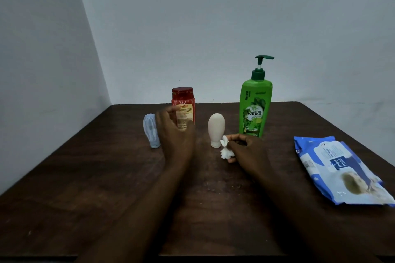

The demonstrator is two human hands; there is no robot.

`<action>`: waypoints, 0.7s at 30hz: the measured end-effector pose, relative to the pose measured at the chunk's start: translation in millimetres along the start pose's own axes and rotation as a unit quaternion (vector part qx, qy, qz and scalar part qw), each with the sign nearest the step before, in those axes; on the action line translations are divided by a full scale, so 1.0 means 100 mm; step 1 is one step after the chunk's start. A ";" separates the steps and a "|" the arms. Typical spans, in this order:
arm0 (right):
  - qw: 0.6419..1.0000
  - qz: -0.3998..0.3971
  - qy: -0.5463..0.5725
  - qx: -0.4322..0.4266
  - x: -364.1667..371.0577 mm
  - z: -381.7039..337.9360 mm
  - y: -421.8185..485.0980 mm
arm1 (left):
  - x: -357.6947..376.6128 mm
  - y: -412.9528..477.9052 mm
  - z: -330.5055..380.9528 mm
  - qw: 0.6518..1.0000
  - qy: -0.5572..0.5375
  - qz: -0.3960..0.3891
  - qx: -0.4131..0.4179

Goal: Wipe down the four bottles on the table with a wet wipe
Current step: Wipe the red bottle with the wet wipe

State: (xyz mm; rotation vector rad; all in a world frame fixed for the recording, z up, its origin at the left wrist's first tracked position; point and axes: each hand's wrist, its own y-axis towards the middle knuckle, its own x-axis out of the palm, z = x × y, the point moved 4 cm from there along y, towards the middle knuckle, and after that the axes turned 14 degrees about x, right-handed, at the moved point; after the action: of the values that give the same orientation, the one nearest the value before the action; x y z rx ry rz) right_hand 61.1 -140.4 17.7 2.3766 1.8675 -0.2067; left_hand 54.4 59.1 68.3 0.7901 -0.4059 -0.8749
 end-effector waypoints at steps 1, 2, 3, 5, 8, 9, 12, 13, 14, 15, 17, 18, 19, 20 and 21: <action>1.000 -0.006 -0.001 -0.007 0.01 -0.02 -0.01 | -0.04 0.14 -0.01 1.000 0.005 0.015 -0.001; 1.000 -0.011 0.001 -0.012 0.01 -0.02 -0.02 | -0.06 0.27 -0.04 1.000 0.010 0.015 -0.008; 1.000 -0.016 0.003 -0.014 0.01 -0.03 -0.02 | -0.07 0.40 -0.07 1.000 0.013 0.004 -0.018; 1.000 -0.021 0.003 -0.016 0.02 -0.03 -0.02 | -0.06 0.64 -0.14 0.998 0.006 -0.045 -0.037; 0.999 -0.025 0.005 -0.018 0.02 -0.02 -0.01 | 0.01 0.91 -0.21 0.984 -0.040 -0.158 -0.072; 0.999 -0.026 0.004 -0.020 0.02 -0.02 -0.01 | 0.03 0.96 -0.23 0.977 -0.045 -0.193 -0.083; 0.999 -0.029 0.000 -0.021 0.02 -0.02 -0.01 | 0.05 1.02 -0.25 0.955 -0.052 -0.280 -0.086; 0.999 -0.031 -0.002 -0.020 0.02 -0.02 -0.01 | 0.05 1.02 -0.24 0.949 -0.053 -0.298 -0.083; 0.999 -0.032 -0.004 -0.021 0.02 -0.02 -0.02 | 0.05 1.01 -0.24 0.947 -0.053 -0.307 -0.081; 0.999 -0.031 -0.005 -0.022 0.01 -0.03 -0.02 | 0.05 1.00 -0.23 0.946 -0.055 -0.308 -0.083; 0.999 -0.030 -0.005 -0.024 0.01 -0.03 -0.03 | 0.03 0.97 -0.22 0.950 -0.059 -0.294 -0.085; 0.999 -0.030 -0.004 -0.025 0.01 -0.04 -0.04 | 0.02 0.96 -0.21 0.953 -0.059 -0.286 -0.082; 0.999 -0.031 -0.001 -0.025 0.01 -0.04 -0.05 | 0.02 0.94 -0.20 0.954 -0.060 -0.283 -0.077; 0.999 -0.032 0.002 -0.026 0.00 -0.05 -0.05 | 0.01 0.92 -0.19 0.955 -0.061 -0.283 -0.072; 0.999 -0.032 0.006 -0.027 0.00 -0.06 -0.06 | 0.00 0.90 -0.17 0.954 -0.063 -0.285 -0.068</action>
State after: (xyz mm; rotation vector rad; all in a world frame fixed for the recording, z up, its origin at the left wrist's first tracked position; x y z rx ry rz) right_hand 55.4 -138.1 23.6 2.2906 1.9321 -0.1454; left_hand 112.0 101.6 125.0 0.7347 -0.2234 -1.4832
